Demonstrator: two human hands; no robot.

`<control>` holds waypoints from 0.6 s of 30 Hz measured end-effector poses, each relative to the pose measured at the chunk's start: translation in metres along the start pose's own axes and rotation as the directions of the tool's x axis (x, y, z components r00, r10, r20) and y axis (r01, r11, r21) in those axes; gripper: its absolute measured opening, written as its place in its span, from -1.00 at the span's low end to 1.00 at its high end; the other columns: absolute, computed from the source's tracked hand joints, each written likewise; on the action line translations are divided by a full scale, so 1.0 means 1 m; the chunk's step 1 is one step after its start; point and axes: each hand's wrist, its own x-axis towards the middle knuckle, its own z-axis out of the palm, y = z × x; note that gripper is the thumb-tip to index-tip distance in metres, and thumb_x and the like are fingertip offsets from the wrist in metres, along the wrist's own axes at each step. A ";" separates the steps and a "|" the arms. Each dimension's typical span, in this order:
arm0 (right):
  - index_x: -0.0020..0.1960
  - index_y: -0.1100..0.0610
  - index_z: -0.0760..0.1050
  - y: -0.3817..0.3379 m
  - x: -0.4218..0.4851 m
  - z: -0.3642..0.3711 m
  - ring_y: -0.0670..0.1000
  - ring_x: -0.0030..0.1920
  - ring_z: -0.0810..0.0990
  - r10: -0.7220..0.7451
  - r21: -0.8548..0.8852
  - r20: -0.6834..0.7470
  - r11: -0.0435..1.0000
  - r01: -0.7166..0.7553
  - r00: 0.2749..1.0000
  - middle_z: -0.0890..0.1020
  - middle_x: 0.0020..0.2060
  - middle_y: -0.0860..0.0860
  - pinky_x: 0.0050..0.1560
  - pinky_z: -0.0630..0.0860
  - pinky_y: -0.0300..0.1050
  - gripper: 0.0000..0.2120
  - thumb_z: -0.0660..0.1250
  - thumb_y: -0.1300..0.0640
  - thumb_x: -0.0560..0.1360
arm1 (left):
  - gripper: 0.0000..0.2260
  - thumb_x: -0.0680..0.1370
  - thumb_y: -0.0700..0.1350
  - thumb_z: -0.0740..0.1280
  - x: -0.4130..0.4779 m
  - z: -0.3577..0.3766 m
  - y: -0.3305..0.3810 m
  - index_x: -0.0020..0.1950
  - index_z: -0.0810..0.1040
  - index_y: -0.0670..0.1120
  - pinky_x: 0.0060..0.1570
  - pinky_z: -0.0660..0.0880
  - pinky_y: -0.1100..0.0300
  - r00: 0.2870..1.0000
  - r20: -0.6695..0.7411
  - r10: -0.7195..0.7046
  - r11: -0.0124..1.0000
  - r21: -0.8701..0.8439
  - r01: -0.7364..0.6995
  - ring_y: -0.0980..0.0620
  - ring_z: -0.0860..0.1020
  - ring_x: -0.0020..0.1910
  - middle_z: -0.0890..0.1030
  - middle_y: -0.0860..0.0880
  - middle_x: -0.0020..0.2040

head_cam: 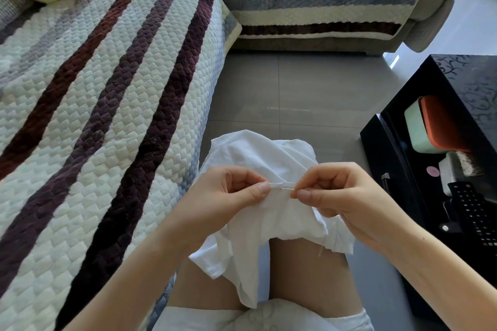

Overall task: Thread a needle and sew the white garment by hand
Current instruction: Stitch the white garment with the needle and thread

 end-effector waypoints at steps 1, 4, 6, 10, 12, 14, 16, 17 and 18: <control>-0.30 0.30 0.57 0.001 0.001 0.000 -0.11 -0.49 0.23 0.010 0.023 0.012 1.000 -0.011 1.000 0.32 -0.51 0.06 -0.47 0.18 -0.33 -0.90 0.42 0.24 0.29 | -0.85 0.39 -0.05 0.39 0.000 0.000 0.000 -0.16 0.67 -0.11 -0.24 0.46 0.41 1.000 0.016 -0.005 1.000 -0.022 0.006 0.19 0.57 -0.25 0.65 0.01 -0.26; -0.28 0.21 0.61 0.004 0.003 0.003 -0.09 -0.41 0.37 0.007 0.059 0.069 0.998 -0.011 0.998 0.44 -0.39 0.14 -0.42 0.27 -0.33 -0.96 0.41 0.23 0.32 | -0.85 0.34 -0.02 0.40 0.000 0.002 0.002 -0.20 0.68 -0.07 -0.26 0.49 0.37 0.998 0.065 -0.027 0.997 -0.072 0.031 0.15 0.59 -0.25 0.66 -0.01 -0.25; -0.24 0.15 0.62 0.006 0.004 0.004 -0.04 -0.38 0.38 -0.013 0.035 0.095 0.999 0.010 0.995 0.46 -0.36 0.18 -0.39 0.30 -0.30 -0.97 0.40 0.20 0.36 | -0.86 0.35 -0.03 0.40 0.001 0.005 0.002 -0.22 0.68 -0.07 -0.28 0.50 0.35 0.997 0.072 -0.029 0.996 -0.084 0.035 0.14 0.60 -0.26 0.66 -0.01 -0.26; -0.08 0.27 0.55 0.009 0.002 -0.004 0.06 -0.40 0.47 -0.070 -0.083 0.066 0.994 0.075 0.995 0.54 -0.38 0.23 -0.33 0.46 -0.19 -0.96 0.36 0.28 0.50 | -0.87 0.32 0.00 0.41 0.001 0.004 0.001 -0.26 0.69 -0.03 -0.29 0.49 0.31 0.999 0.031 -0.039 0.995 -0.088 0.042 0.14 0.59 -0.28 0.66 -0.01 -0.27; -0.14 0.30 0.51 0.013 0.000 -0.006 0.04 -0.41 0.52 -0.107 -0.142 0.024 0.984 0.109 0.994 0.60 -0.39 0.16 -0.29 0.49 -0.18 -0.91 0.27 0.41 0.52 | -0.88 0.32 0.02 0.44 0.002 0.005 0.001 -0.26 0.69 -0.01 -0.28 0.49 0.30 0.999 0.026 -0.046 0.995 -0.093 0.048 0.15 0.60 -0.28 0.67 0.00 -0.28; -0.17 0.30 0.51 0.015 -0.001 0.000 0.03 -0.42 0.54 -0.146 -0.161 0.006 0.976 0.145 0.989 0.61 -0.39 0.15 -0.29 0.50 -0.18 -0.87 0.27 0.42 0.52 | -0.87 0.36 0.02 0.47 0.003 0.009 0.000 -0.23 0.70 -0.03 -0.27 0.49 0.28 0.999 0.026 -0.043 0.996 -0.079 0.045 0.14 0.60 -0.26 0.68 -0.01 -0.26; -0.17 0.26 0.51 0.015 0.000 0.007 0.04 -0.41 0.57 -0.211 -0.150 -0.016 0.967 0.206 0.977 0.62 -0.39 0.12 -0.27 0.53 -0.17 -0.89 0.29 0.36 0.52 | -0.86 0.36 -0.03 0.44 0.004 0.014 -0.001 -0.22 0.68 -0.09 -0.26 0.49 0.30 1.000 0.007 -0.029 0.996 -0.081 0.029 0.15 0.61 -0.26 0.68 -0.02 -0.27; -0.15 0.22 0.51 0.015 0.000 0.010 0.04 -0.40 0.59 -0.239 -0.163 -0.034 0.959 0.230 0.970 0.63 -0.38 0.11 -0.25 0.54 -0.19 -0.90 0.29 0.35 0.52 | -0.88 0.39 -0.07 0.42 0.004 0.016 -0.001 -0.21 0.68 -0.11 -0.25 0.50 0.33 1.000 -0.004 -0.019 0.996 -0.088 0.019 0.16 0.62 -0.26 0.68 -0.02 -0.28; -0.11 0.19 0.50 0.016 -0.001 0.012 0.02 -0.37 0.61 -0.260 -0.195 -0.049 0.949 0.246 0.964 0.64 -0.37 0.08 -0.23 0.54 -0.21 -0.90 0.29 0.36 0.53 | -0.91 0.42 -0.12 0.42 0.005 0.017 -0.001 -0.20 0.67 -0.13 -0.25 0.50 0.35 1.000 -0.015 -0.010 0.996 -0.091 0.008 0.16 0.62 -0.26 0.68 -0.03 -0.28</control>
